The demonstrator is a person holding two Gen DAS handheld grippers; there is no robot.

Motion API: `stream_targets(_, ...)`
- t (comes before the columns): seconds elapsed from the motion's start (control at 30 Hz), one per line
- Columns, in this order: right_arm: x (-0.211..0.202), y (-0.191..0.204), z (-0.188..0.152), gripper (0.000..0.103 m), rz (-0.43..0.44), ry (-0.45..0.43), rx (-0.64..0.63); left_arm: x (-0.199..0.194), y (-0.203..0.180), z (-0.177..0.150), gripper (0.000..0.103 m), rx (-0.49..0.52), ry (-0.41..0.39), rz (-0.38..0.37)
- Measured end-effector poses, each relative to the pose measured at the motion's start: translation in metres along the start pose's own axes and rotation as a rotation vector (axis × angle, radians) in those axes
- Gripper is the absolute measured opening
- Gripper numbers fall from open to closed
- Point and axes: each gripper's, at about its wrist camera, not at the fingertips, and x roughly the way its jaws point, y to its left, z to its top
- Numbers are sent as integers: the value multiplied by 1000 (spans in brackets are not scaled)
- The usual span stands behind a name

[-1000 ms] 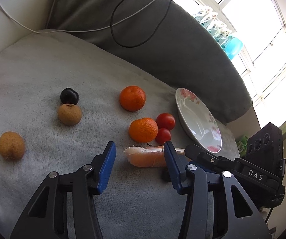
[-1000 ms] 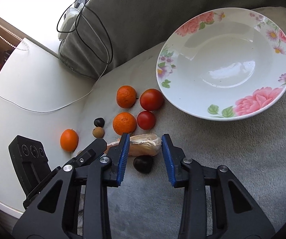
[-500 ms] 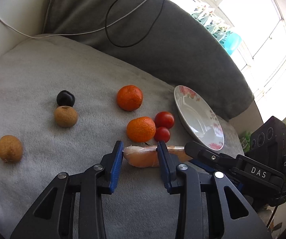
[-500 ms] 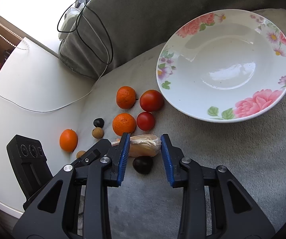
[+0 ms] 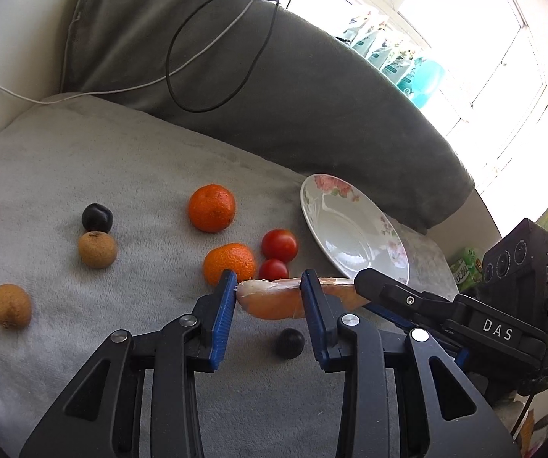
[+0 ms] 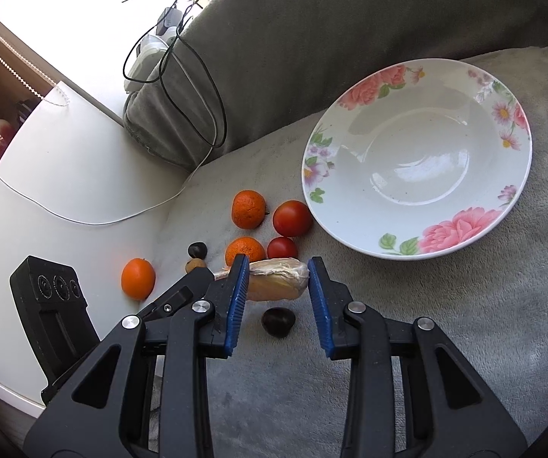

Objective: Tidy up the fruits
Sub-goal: 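Carry the grapefruit segment with the right tool onto the white plate and release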

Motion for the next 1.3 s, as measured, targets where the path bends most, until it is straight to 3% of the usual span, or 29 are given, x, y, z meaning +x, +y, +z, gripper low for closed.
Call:
stream_targets(0.73, -34, -36, 32, 34, -46, -88, 25, 41, -58, 26, 33, 107, 20, -44)
stream_targets(1.3, -38, -61, 46, 34, -92, -97, 62, 66, -75, 27, 33, 136, 71, -58)
